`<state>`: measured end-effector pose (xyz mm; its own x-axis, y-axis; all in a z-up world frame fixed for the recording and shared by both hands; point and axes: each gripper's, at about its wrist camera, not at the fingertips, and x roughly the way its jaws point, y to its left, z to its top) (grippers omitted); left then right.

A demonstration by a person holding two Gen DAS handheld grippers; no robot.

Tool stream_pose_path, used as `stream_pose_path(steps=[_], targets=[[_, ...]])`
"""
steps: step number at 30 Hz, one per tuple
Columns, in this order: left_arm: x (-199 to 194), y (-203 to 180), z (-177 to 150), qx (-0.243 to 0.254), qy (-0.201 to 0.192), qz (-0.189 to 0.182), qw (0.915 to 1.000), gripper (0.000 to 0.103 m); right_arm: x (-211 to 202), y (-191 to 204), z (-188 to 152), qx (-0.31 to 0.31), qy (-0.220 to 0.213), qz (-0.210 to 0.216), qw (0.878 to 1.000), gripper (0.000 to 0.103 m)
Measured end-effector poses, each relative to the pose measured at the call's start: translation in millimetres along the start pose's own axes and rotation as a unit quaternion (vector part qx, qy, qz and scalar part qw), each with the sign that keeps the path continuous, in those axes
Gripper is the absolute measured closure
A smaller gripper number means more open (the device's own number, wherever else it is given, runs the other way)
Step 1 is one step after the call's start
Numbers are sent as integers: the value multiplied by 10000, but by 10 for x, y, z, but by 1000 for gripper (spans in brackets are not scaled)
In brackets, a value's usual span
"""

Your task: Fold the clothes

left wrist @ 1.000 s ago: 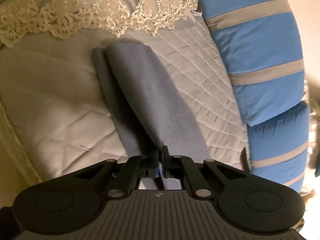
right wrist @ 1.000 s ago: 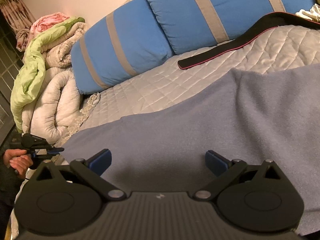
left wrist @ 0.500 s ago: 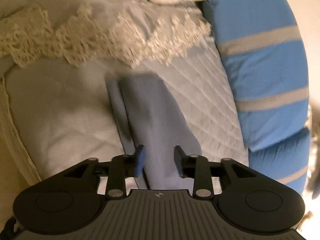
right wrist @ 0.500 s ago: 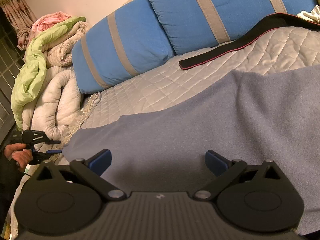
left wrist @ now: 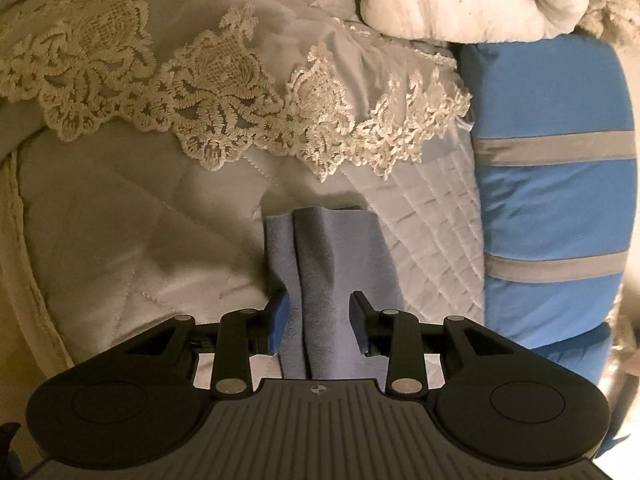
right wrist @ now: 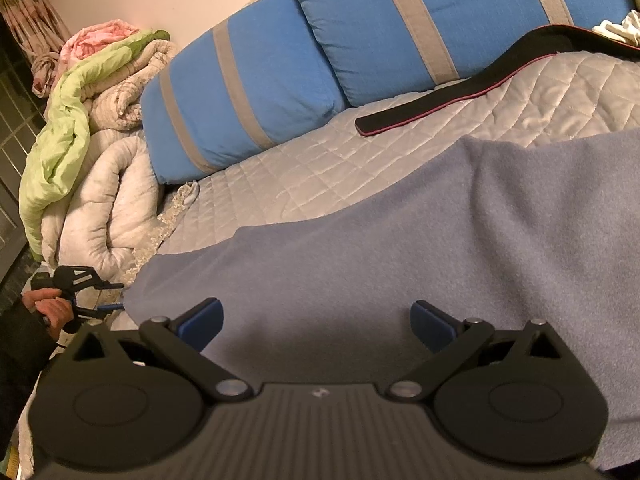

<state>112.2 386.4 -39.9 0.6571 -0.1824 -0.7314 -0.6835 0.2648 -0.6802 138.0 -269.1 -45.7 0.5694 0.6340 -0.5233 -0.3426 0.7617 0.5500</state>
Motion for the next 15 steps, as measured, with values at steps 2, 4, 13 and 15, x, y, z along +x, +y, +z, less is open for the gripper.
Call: stream_pose_path(steps=[2, 4, 13, 15], targets=[[-38, -30, -26, 22, 25, -96, 9999, 71, 2, 1, -3, -1, 9, -7, 10000, 0], [-65, -70, -43, 81, 43, -217, 9997, 71, 8, 5, -4, -7, 24, -16, 10000, 0], [77, -98, 48, 166, -106, 198, 9996, 72, 14, 4, -18, -31, 59, -50, 10000, 0], [122, -56, 76, 93, -93, 93, 9999, 72, 18, 5, -20, -27, 71, -47, 10000, 0]])
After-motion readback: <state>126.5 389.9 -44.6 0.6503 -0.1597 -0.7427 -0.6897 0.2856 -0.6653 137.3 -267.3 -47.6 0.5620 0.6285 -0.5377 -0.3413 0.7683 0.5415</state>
